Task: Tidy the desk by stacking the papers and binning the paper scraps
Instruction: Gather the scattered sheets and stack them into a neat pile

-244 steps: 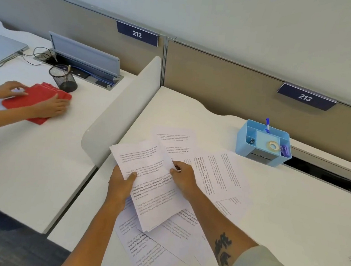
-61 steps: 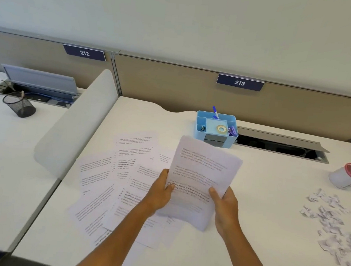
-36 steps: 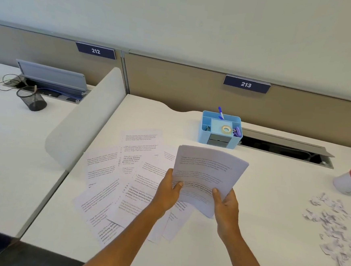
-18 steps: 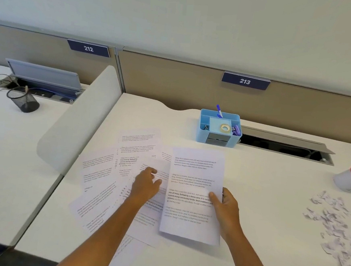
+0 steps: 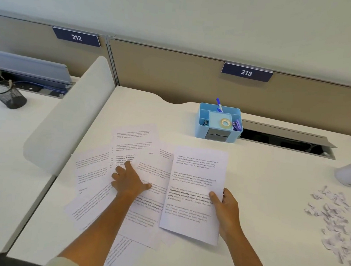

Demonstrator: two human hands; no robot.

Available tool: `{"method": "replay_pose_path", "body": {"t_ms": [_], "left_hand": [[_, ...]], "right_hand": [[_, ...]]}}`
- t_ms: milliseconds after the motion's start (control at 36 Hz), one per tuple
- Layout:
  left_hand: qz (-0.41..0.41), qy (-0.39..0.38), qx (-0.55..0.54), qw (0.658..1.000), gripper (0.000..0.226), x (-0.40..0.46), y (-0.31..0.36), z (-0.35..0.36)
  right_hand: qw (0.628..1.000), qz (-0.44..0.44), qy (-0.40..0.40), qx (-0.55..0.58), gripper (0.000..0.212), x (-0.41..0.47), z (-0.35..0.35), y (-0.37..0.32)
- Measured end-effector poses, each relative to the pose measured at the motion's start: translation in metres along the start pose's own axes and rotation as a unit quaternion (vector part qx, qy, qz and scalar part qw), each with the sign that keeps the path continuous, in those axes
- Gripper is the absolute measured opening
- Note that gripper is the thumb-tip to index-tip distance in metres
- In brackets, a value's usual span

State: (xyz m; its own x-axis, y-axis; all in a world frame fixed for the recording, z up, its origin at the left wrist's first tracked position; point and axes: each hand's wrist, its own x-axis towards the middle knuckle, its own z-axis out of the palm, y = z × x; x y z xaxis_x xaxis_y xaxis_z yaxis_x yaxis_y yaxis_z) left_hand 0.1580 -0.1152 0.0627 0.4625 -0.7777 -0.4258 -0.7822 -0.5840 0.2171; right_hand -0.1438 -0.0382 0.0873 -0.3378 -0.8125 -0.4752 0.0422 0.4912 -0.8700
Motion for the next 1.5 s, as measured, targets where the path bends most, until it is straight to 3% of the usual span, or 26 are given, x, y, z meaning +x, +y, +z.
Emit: {"method": "replay_pose_path", "body": {"t_ms": [250,583,722,806,1083,1500], "left_hand": [[-0.006,-0.012,0.041,0.999,0.127,0.007,0.003,0.000],[0.008,-0.029,0.052,0.998,0.083,-0.002,0.007,0.002],[0.027,-0.032,-0.077,0.996,0.065,-0.007,-0.002,-0.001],[0.044,-0.028,-0.102,0.993,0.046,-0.011,-0.008,-0.006],[0.106,-0.016,-0.189,0.976,0.030,-0.031,-0.032,-0.026],[0.135,0.001,-0.426,0.895,0.033,-0.055,-0.076,-0.082]], "right_hand": [[1.000,0.019,-0.002,0.013,0.014,0.005,0.007,0.004],[0.999,0.030,0.010,0.031,0.017,0.006,-0.002,0.006],[0.999,0.032,0.016,0.038,0.018,0.006,-0.007,0.004],[0.998,0.033,0.019,0.042,0.019,0.007,-0.010,0.004],[0.999,0.025,0.015,0.034,0.020,0.004,-0.022,0.005],[0.999,0.015,0.019,0.035,0.021,-0.008,-0.032,0.007]]}}
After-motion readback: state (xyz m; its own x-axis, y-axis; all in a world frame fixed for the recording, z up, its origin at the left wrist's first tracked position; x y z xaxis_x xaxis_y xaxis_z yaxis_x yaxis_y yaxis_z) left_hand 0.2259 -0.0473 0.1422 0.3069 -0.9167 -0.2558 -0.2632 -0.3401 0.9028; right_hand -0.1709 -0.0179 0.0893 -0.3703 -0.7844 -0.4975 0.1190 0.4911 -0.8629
